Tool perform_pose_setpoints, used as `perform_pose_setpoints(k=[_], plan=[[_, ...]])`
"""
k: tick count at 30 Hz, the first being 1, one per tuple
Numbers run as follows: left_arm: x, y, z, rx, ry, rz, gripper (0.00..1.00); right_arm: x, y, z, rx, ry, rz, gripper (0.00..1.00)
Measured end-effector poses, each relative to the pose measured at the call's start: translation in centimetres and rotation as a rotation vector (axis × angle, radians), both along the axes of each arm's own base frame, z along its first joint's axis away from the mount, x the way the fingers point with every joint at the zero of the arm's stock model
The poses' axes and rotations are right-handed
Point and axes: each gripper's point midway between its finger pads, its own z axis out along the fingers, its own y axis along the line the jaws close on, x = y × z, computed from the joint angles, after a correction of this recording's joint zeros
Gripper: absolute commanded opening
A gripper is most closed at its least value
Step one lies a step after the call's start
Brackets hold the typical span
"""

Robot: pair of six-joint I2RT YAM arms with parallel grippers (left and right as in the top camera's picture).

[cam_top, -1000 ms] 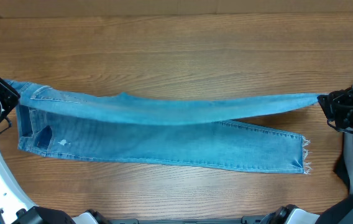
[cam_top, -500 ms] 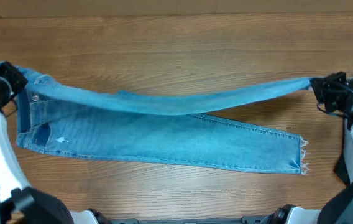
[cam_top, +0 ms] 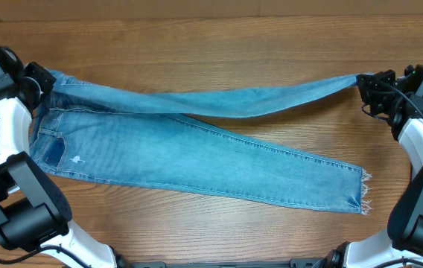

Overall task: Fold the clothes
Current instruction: 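Lay the lifted leg down above the other leg, spreading the legs apart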

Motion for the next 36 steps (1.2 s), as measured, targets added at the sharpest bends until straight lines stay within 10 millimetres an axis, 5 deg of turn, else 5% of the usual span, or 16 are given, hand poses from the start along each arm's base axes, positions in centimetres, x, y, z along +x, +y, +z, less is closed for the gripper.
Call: perform_pose_setpoints(k=[5, 11, 17, 23, 25, 29, 33, 34, 35, 36], plan=[[1.1, -1.1, 0.5, 0.0, -0.032, -0.014, 0.04, 0.3, 0.1, -0.2, -0.002, -0.008, 0.008, 0.04], [-0.2, -1.7, -0.7, -0.037, 0.041, -0.021, 0.04, -0.8, 0.5, -0.6, 0.023, 0.017, 0.065, 0.04], [-4.0, -2.1, 0.2, -0.046, 0.147, -0.032, 0.04, -5.6, 0.9, -0.8, 0.088, 0.187, 0.057, 0.04], [-9.6, -1.7, 5.2, 0.033, 0.206, 0.019, 0.04, -12.9, 3.5, 1.6, 0.104, 0.373, 0.07, 0.04], [-10.6, -1.5, 7.3, 0.09, 0.184, 0.023, 0.04, -13.9, 3.7, 2.3, 0.081, 0.38, 0.068, 0.04], [-10.5, -0.8, 9.7, 0.173, 0.125, 0.026, 0.04, -12.1, 2.8, 3.9, 0.032, 0.273, 0.051, 0.04], [-7.1, 0.8, 10.6, 0.233, 0.017, 0.048, 0.04, -7.4, 1.3, 5.8, 0.014, 0.099, 0.006, 0.04], [-5.9, 1.2, 10.4, 0.239, -0.008, 0.054, 0.04, -5.9, 1.0, 6.0, 0.023, 0.058, -0.012, 0.18], [-4.9, 1.4, 9.7, 0.23, -0.023, 0.059, 0.08, -4.2, 0.6, 6.0, 0.036, 0.017, -0.028, 0.47], [-3.9, 1.7, 8.8, 0.219, -0.03, 0.062, 0.24, -2.7, 0.3, 6.0, 0.047, -0.024, -0.043, 0.69]])
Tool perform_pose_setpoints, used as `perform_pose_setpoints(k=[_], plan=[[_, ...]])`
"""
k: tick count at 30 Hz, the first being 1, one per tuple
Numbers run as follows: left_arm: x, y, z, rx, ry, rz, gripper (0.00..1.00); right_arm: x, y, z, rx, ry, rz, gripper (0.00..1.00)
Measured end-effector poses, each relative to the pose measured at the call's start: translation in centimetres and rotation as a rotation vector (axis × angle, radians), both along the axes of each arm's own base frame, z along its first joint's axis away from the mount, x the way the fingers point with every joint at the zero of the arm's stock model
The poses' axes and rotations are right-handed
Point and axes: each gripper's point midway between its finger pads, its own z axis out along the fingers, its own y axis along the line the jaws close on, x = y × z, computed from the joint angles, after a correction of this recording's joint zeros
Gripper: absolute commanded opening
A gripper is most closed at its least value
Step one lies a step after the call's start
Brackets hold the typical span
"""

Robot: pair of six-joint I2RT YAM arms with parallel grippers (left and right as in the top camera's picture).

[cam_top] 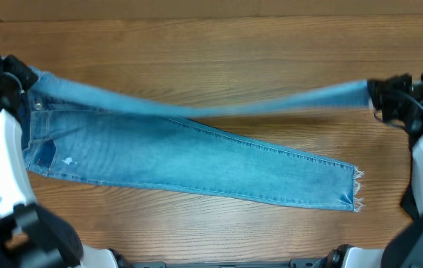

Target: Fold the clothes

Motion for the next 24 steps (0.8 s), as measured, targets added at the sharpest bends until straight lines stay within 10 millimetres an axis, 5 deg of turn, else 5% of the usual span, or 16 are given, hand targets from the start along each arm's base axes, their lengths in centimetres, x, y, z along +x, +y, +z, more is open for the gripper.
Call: perform_pose_setpoints(k=[2, 3, 6, 9, 15, 19, 24], plan=[[2.0, 0.0, -3.1, -0.06, 0.01, -0.009, 0.73, 3.0, -0.4, -0.9, 0.019, -0.067, -0.007, 0.88], [2.6, -0.2, -5.2, -0.104, 0.037, -0.018, 0.74, 4.1, -0.3, -1.8, 0.039, -0.083, -0.001, 1.0], [2.3, -1.7, -12.6, -0.247, 0.188, -0.034, 0.9, 5.1, 0.8, -6.0, 0.116, -0.032, 0.04, 1.0], [1.3, -2.6, -15.9, -0.3, 0.278, -0.058, 0.99, 3.6, 1.6, -9.1, 0.153, 0.066, 0.092, 1.0], [-0.2, -2.2, -14.2, -0.294, 0.297, -0.083, 0.99, -1.4, 1.5, -11.8, 0.114, 0.235, 0.193, 1.0], [-1.1, -1.3, -11.5, -0.274, 0.28, -0.08, 0.97, -3.8, 1.9, -13.2, 0.019, 0.318, 0.276, 1.0], [-2.5, -1.9, -7.1, -0.233, 0.259, -0.11, 0.93, -3.4, 1.5, -13.7, -0.13, 0.304, 0.33, 0.72]])
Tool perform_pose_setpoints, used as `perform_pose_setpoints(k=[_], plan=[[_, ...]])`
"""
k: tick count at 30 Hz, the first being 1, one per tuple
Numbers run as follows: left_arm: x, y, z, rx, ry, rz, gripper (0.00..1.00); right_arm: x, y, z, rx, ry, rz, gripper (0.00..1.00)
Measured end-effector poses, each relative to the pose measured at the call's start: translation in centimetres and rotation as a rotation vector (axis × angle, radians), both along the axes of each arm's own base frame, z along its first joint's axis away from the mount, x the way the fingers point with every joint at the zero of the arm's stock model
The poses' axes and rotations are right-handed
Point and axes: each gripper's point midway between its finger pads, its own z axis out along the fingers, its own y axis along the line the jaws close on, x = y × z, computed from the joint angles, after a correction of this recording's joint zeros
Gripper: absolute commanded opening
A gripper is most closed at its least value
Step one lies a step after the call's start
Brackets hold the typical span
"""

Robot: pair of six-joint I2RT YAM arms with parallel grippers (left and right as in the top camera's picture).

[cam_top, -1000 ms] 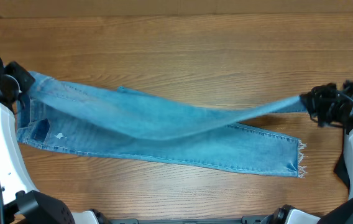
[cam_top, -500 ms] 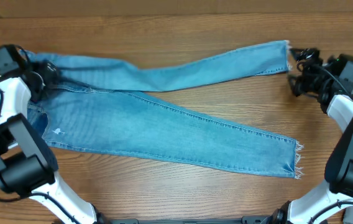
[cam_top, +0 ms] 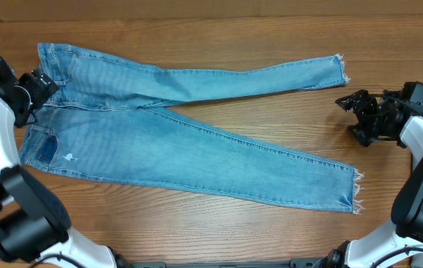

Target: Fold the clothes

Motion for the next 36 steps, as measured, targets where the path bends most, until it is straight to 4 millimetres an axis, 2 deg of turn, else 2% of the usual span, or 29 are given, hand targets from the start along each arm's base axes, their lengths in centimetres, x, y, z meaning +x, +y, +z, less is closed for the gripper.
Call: perform_pose_setpoints(k=[2, 3, 7, 9, 10, 13, 19, 20, 26, 28, 34, 36], plan=[[-0.8, -0.5, 1.7, 0.009, -0.009, -0.01, 0.91, 1.4, -0.5, 0.5, -0.064, -0.069, 0.023, 0.52], [-1.1, -0.8, 2.3, 0.011, -0.011, -0.016, 0.91, 2.0, -0.7, 0.8, -0.084, -0.096, 0.023, 0.51], [-2.7, -1.9, 4.2, 0.012, -0.008, -0.037, 0.9, 4.5, -1.1, 2.2, -0.159, -0.201, 0.012, 0.53], [-3.3, -2.4, 4.6, 0.012, 0.001, -0.051, 0.9, 5.6, -1.0, 2.7, -0.184, -0.24, -0.003, 0.65], [-3.4, -2.7, 4.7, 0.013, 0.004, -0.061, 0.9, 6.0, -1.0, 2.8, -0.189, -0.253, -0.009, 0.66], [-4.0, -3.5, 4.8, 0.004, 0.024, -0.079, 0.89, 7.4, -0.9, 2.0, -0.2, -0.284, -0.028, 0.59], [-4.8, -4.0, 4.4, -0.009, 0.059, -0.099, 0.89, 8.4, -1.2, -2.4, -0.143, -0.238, -0.098, 0.63], [-4.8, -4.0, 4.4, -0.01, 0.06, -0.1, 0.89, 8.7, -1.2, -2.7, -0.134, -0.25, -0.102, 0.62], [-4.8, -4.1, 4.4, -0.009, 0.06, -0.102, 0.89, 9.5, -1.3, -2.5, -0.118, -0.277, -0.122, 0.61], [-4.8, -4.1, 4.4, -0.008, 0.06, -0.102, 0.89, 9.6, -1.3, -2.6, -0.115, -0.278, -0.128, 0.55], [-4.7, -4.3, 4.3, -0.009, 0.062, -0.109, 0.89, 10.2, -1.2, -2.8, -0.131, -0.288, -0.155, 0.5], [-4.7, -4.5, 4.3, -0.009, 0.062, -0.114, 0.89, 10.6, -0.8, -2.9, -0.139, -0.299, -0.155, 0.45]])
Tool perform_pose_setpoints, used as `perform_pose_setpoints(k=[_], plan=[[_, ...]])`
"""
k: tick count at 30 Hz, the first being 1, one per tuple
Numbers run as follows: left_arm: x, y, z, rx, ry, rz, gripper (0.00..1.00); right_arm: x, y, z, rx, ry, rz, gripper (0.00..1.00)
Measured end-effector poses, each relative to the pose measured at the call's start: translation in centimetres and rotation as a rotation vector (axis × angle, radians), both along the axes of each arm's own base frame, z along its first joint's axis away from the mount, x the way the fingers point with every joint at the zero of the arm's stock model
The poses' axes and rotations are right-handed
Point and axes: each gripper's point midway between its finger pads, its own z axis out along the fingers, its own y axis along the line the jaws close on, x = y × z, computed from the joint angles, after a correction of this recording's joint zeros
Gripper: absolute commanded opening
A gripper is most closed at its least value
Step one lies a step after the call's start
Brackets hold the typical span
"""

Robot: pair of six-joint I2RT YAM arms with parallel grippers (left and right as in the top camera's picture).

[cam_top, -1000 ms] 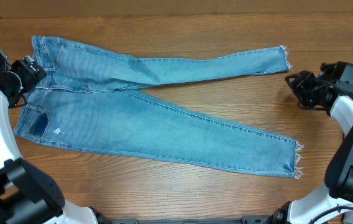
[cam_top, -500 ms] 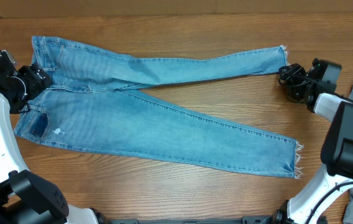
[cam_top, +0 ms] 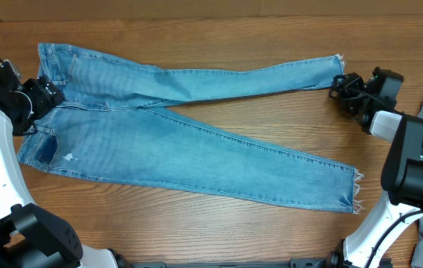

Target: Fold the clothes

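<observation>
Light blue jeans [cam_top: 182,149] lie flat on the wooden table, waist at the left and legs spread in a V toward the right. The upper leg ends in a frayed hem [cam_top: 336,71]; the lower leg's hem [cam_top: 354,195] lies nearer the front. My left gripper [cam_top: 51,94] sits at the waistband's left edge, apparently open. Just right of and below the upper hem, my right gripper [cam_top: 338,85] looks open, with no cloth in it.
The bare wooden table [cam_top: 211,37] runs behind the jeans, and a wedge of it [cam_top: 286,123] shows between the two legs. The bases of both arms stand at the front corners. Something grey lies at the right edge.
My right gripper has moved up and left, from beside the table's right edge to right by the upper leg's hem. The left gripper has shifted slightly right onto the waistband edge. The jeans lie unchanged.
First both grippers held the jeans stretched, left at the waist and right on the upper leg's hem. They then pulled it further apart. By 1.2 s ago both had let go and the jeans lay flat. Now both grippers are back at the cloth's edges.
</observation>
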Motion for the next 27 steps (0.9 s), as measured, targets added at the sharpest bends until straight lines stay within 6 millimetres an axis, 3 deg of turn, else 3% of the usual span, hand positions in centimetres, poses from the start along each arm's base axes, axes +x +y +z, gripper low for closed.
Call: perform_pose_setpoints(k=[2, 4, 6, 12, 16, 19, 21, 24, 27], plan=[[0.0, -0.1, 0.0, 0.0, 0.0, -0.003, 0.89, 0.3, 0.7, -0.2, -0.006, -0.001, 0.003, 0.38], [0.1, -0.3, 0.0, -0.001, 0.001, -0.009, 0.89, 0.3, 1.1, -0.3, -0.01, 0.004, 0.002, 0.16], [0.1, -0.3, 0.0, -0.001, 0.002, -0.009, 0.89, 0.3, 1.3, -0.6, -0.017, 0.012, 0.002, 0.04], [-0.1, -0.4, -0.1, -0.006, 0.01, -0.009, 0.89, 0.0, 0.7, -0.9, -0.004, 0.017, 0.012, 0.04], [-0.1, -0.4, -0.1, -0.006, 0.01, -0.009, 0.89, -1.8, -0.4, -0.9, 0.027, 0.077, 0.021, 0.04], [-0.1, -0.4, -0.1, -0.006, 0.011, -0.009, 0.89, -3.3, -2.1, 1.7, 0.035, 0.088, -0.007, 0.04], [-0.1, -0.4, -0.1, -0.005, 0.009, -0.009, 0.89, -4.1, -3.7, 5.3, 0.013, 0.052, -0.033, 0.04], [0.0, -0.4, -0.1, -0.003, 0.006, -0.009, 0.9, -5.6, -5.0, 8.8, -0.011, 0.032, -0.058, 0.04], [0.0, -0.4, -0.1, -0.002, 0.007, -0.012, 0.91, -7.5, -5.5, 9.6, -0.002, 0.08, -0.082, 0.04]])
